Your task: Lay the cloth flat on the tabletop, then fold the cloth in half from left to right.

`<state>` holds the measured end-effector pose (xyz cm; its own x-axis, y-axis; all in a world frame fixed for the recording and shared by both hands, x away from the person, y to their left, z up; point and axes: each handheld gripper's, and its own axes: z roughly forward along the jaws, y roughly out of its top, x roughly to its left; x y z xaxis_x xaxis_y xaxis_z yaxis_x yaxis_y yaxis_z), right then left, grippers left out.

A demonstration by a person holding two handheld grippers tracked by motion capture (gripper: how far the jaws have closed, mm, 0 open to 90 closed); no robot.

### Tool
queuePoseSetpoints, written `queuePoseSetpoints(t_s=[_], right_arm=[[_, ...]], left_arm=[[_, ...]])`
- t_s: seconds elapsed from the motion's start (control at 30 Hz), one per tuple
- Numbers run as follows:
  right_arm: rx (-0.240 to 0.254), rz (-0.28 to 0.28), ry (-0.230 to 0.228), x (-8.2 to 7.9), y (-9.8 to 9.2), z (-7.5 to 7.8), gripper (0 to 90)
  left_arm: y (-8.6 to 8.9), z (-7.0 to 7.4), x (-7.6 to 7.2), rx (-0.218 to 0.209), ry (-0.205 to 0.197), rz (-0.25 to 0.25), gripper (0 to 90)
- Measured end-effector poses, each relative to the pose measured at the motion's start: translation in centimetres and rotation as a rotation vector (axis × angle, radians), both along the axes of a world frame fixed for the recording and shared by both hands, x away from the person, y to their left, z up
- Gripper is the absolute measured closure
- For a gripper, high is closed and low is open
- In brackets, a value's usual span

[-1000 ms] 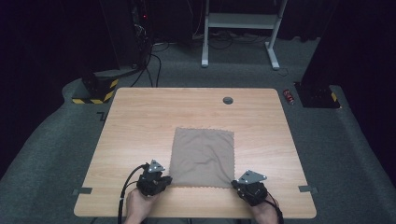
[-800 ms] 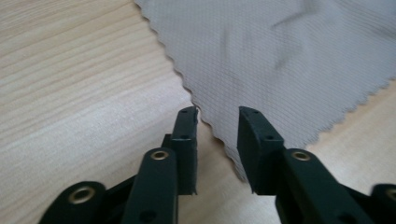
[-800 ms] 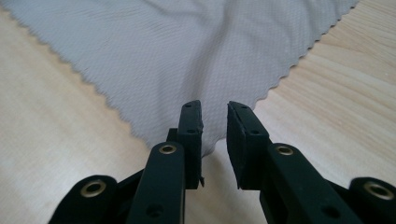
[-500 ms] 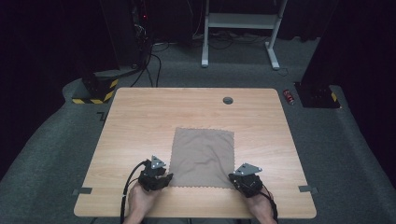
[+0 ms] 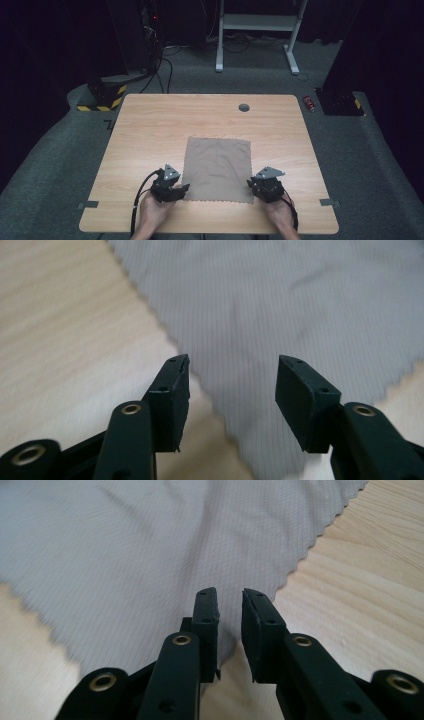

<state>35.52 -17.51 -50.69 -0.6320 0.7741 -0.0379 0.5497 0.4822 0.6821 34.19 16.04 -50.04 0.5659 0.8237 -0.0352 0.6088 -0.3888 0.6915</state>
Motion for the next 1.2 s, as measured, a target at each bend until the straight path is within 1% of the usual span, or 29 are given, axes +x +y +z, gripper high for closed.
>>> queuePoseSetpoints(t_s=[0.03, 0.1, 0.17, 0.2, 0.3, 0.33, 0.37, 0.4, 0.43, 0.47, 0.5, 0.53, 0.6, 0.67, 0.73, 0.87, 0.9, 1.0, 1.1, 1.13, 1.2], right_arm=[[0.000, -0.007, 0.004, 0.5, 0.2, -0.2, 75.9], [0.003, -0.021, 0.019, 1.3, 0.6, -0.6, 75.7], [0.003, -0.028, 0.014, 1.7, 0.7, -0.7, 75.7], [0.002, -0.024, 0.010, 1.8, 0.7, -0.7, 75.6], [0.004, -0.026, 0.016, 1.9, 0.2, -0.7, 75.3], [0.003, -0.022, 0.015, 2.0, 0.0, -0.7, 75.4], [0.000, -0.024, 0.007, 2.1, -0.2, -0.7, 74.6], [0.007, -0.026, 0.009, 2.1, -0.3, -0.7, 74.8], [0.001, -0.029, 0.002, 2.2, -0.4, -0.7, 72.9], [0.010, -0.031, 0.011, 2.2, -0.5, -0.7, 72.3], [0.017, -0.034, 0.017, 2.3, -0.6, -0.7, 72.1], [0.018, -0.034, 0.015, 2.3, -0.7, -0.8, 71.7], [0.019, -0.038, 0.012, 2.3, -0.7, -0.8, 70.2], [0.029, -0.042, 0.009, 2.4, -0.9, -0.9, 68.8], [0.033, -0.045, 0.003, 2.4, -0.9, -0.9, 67.1], [0.055, -0.053, -0.021, 2.2, -1.2, -1.3, 63.6], [0.055, -0.061, -0.029, 2.1, -1.2, -1.3, 62.7], [0.058, -0.084, -0.031, 2.0, -1.2, -1.4, 59.3], [0.066, -0.098, -0.047, 1.8, -1.1, -1.5, 58.6], [0.066, -0.101, -0.048, 1.7, -1.1, -1.5, 57.9], [0.061, -0.114, -0.026, 1.7, -1.0, -1.3, 57.3]], left_arm=[[-0.4, -0.1, 0.7, -0.023, 0.004, -0.004, 47.4], [-1.0, -0.5, 1.8, -0.039, -0.003, -0.002, 46.7], [-1.3, -1.1, 2.5, -0.037, 0.004, 0.005, 46.7], [-1.3, -1.3, 2.8, -0.027, 0.008, 0.010, 46.7], [-0.9, -1.7, 2.8, -0.026, -0.016, 0.018, 47.5], [-0.8, -1.7, 2.7, -0.022, -0.019, 0.016, 47.4], [-0.7, -1.9, 2.6, -0.025, -0.030, 0.015, 47.5], [-0.6, -2.0, 2.4, -0.027, -0.050, 0.007, 47.4], [-0.5, -2.3, 2.2, -0.029, -0.074, 0.001, 47.4], [-0.5, -2.5, 1.9, -0.031, -0.102, -0.004, 47.5], [-0.6, -2.6, 1.7, -0.023, -0.111, 0.002, 47.4], [-0.5, -2.6, 1.7, -0.023, -0.108, 0.013, 46.2], [-0.4, -2.6, 1.8, -0.038, -0.100, 0.022, 44.3], [-0.4, -2.6, 1.8, -0.028, -0.102, 0.022, 42.7], [-0.4, -2.6, 1.8, -0.028, -0.100, 0.027, 41.4], [-0.4, -2.6, 1.8, -0.024, -0.101, 0.038, 38.7], [-0.4, -2.6, 1.8, -0.021, -0.103, 0.038, 38.5], [-0.4, -2.6, 1.8, -0.020, -0.103, 0.039, 38.0], [-0.4, -2.6, 1.8, -0.022, -0.102, 0.044, 37.2], [-0.4, -2.6, 1.9, -0.023, -0.099, 0.042, 37.2], [-0.4, -2.6, 1.9, -0.028, -0.097, 0.038, 36.3]])
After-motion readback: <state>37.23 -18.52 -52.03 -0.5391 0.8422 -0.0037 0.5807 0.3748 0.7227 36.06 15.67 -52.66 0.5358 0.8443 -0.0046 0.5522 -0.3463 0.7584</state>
